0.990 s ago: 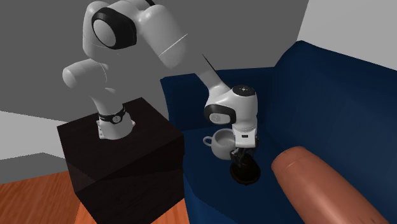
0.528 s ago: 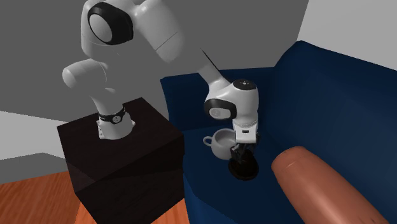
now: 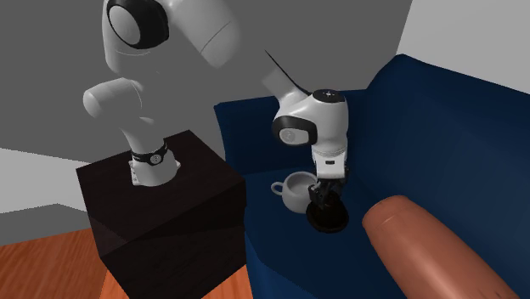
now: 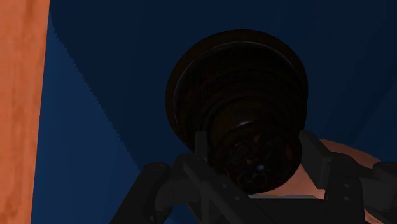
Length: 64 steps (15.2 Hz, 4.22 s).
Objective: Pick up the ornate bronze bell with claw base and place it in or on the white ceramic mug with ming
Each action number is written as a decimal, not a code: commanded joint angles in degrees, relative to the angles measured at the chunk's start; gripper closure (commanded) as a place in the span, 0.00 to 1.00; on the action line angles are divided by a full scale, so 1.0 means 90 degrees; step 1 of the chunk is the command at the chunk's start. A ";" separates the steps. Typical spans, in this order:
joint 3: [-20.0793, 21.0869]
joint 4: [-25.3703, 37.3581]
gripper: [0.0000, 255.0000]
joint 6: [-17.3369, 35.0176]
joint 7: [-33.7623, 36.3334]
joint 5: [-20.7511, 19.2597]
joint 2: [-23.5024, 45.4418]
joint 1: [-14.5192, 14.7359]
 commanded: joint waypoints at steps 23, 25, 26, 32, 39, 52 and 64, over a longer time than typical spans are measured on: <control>0.0319 0.0464 1.00 -0.1654 -0.0252 0.0506 -0.1235 -0.0239; 0.0333 0.0535 1.00 -0.1801 -0.0267 0.0540 -0.1315 -0.0250; 0.0339 0.0568 1.00 -0.1866 -0.0273 0.0554 -0.1348 -0.0255; 0.0637 -0.0485 1.00 -0.1797 0.0174 0.0841 -0.2413 -0.0028; 0.1023 -0.1348 1.00 -0.1943 0.0733 0.1252 -0.3536 0.0333; 0.1266 -0.2072 1.00 -0.1198 0.1150 0.1206 -0.3531 0.0511; 0.1262 -0.2456 1.00 -0.0168 0.1518 0.0670 -0.2802 0.0532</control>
